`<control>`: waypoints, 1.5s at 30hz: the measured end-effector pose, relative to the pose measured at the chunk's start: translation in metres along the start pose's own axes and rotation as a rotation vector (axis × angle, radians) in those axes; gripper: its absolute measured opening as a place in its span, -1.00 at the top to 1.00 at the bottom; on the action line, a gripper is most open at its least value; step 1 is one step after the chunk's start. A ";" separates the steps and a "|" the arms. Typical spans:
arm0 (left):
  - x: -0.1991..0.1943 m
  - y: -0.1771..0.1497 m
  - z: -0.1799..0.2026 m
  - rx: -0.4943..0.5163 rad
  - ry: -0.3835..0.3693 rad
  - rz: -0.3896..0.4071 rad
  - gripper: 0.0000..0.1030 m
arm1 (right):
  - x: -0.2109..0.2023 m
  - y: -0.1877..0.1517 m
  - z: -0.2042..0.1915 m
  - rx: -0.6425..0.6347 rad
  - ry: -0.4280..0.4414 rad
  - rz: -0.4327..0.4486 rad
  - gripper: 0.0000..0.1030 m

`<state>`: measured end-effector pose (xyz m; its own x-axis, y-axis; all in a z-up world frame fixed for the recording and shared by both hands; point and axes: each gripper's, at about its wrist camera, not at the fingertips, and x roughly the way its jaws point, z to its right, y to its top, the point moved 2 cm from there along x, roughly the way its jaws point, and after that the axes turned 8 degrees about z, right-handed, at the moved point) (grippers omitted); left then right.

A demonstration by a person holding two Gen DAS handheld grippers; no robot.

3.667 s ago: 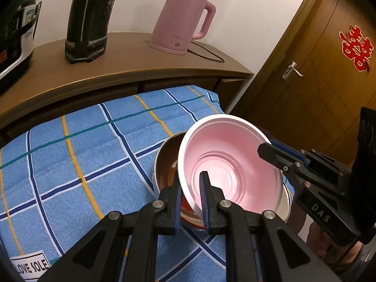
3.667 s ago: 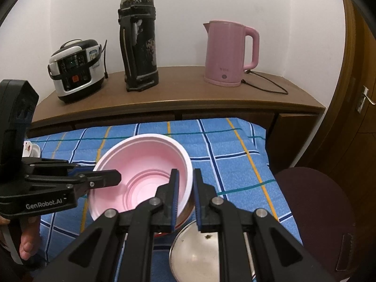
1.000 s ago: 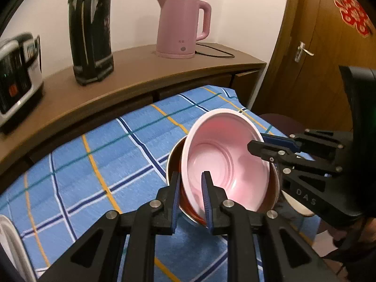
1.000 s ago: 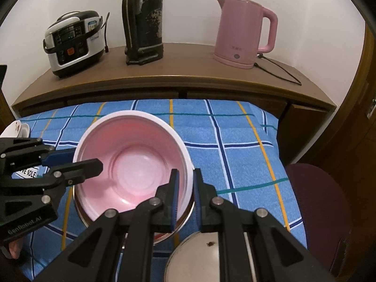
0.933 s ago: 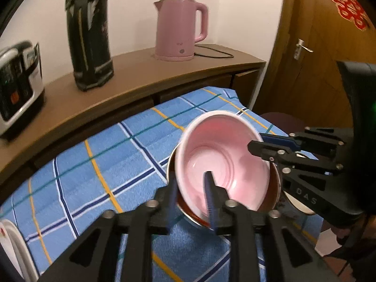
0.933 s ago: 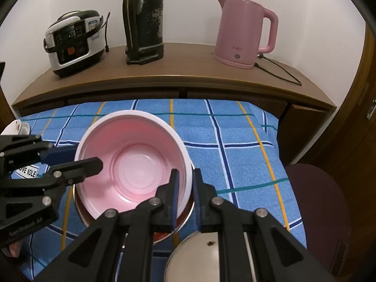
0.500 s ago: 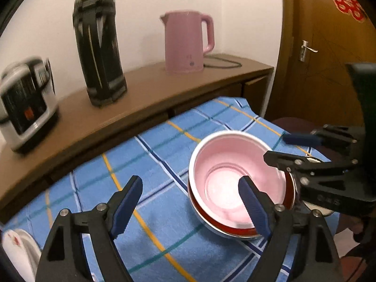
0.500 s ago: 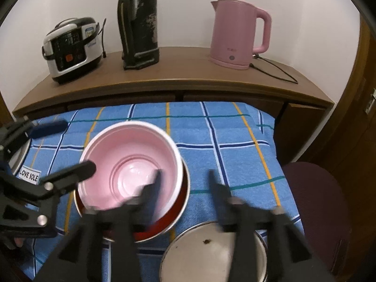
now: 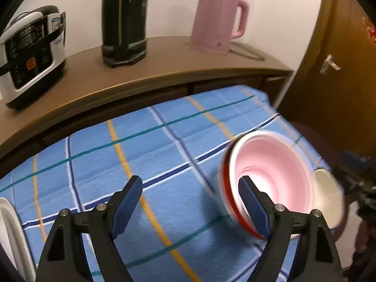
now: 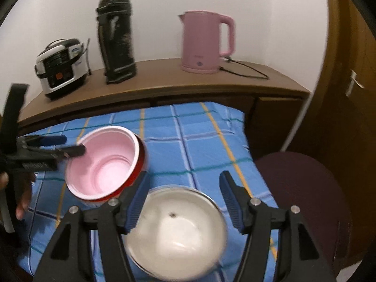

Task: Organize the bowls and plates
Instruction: 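Open both tools and release the pink bowl rim, then move both tools to the rim of the white enamel bowl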

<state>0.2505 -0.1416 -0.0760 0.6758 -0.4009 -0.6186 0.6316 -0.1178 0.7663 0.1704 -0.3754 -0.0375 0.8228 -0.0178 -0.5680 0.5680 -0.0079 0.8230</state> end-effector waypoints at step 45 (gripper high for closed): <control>-0.014 -0.058 0.137 0.252 -0.378 0.017 0.30 | -0.009 -0.051 0.035 0.098 0.037 -0.087 0.69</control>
<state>0.1527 -0.2533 -0.0878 0.4690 -0.7030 -0.5346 0.4781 -0.3068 0.8229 0.1336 -0.4098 -0.0743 0.7716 0.0237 -0.6356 0.6342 -0.1056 0.7659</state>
